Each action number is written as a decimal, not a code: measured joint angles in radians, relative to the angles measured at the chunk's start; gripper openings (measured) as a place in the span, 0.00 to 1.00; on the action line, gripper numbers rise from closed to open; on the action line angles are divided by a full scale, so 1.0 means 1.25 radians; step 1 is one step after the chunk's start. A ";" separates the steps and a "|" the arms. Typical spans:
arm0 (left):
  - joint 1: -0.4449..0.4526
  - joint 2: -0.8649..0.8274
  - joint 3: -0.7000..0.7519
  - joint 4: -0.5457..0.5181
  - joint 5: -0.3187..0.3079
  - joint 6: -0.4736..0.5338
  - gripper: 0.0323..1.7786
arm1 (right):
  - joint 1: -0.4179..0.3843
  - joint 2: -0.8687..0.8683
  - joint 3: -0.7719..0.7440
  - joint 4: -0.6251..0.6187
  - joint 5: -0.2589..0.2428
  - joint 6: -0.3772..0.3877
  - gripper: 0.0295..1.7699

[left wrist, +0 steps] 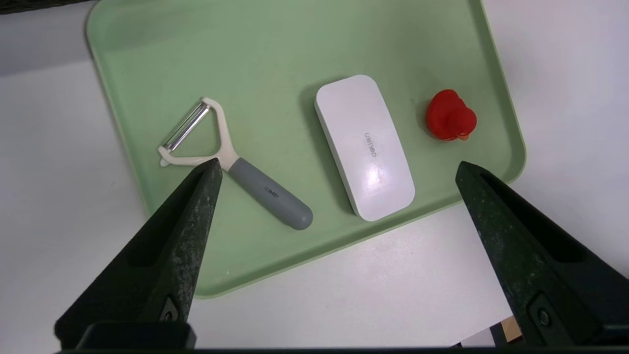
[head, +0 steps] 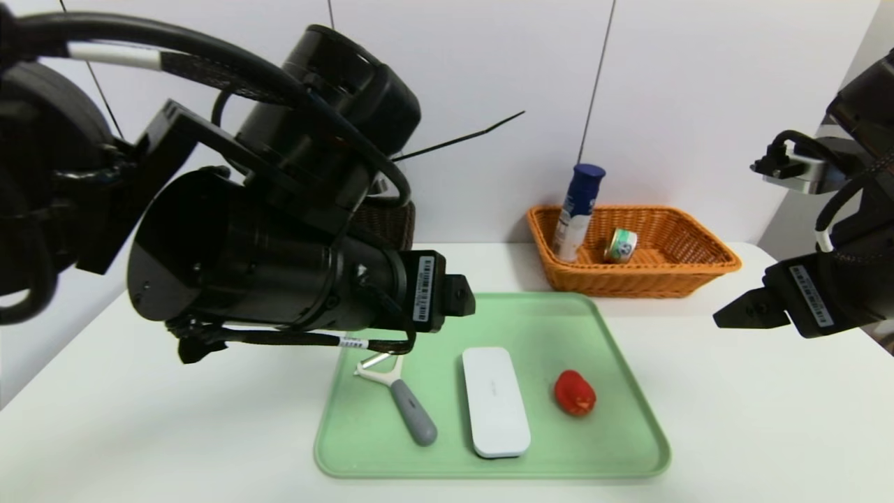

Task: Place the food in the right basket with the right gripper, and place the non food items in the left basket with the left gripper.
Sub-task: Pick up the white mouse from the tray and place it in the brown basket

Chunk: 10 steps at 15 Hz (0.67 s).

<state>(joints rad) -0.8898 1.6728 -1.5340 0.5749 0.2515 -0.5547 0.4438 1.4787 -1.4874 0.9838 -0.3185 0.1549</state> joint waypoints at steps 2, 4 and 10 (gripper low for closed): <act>-0.015 0.025 -0.009 0.002 0.000 0.000 0.95 | -0.003 -0.006 0.012 -0.075 0.013 -0.017 0.96; -0.027 0.043 -0.010 -0.002 0.000 0.000 0.95 | -0.013 -0.007 0.027 -0.180 0.021 -0.052 0.96; -0.047 0.075 -0.013 -0.006 0.004 0.001 0.95 | -0.104 -0.038 0.064 -0.257 0.064 -0.131 0.96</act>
<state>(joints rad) -0.9481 1.7666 -1.5509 0.5670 0.2560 -0.5536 0.3140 1.4317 -1.4070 0.6623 -0.2385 -0.0089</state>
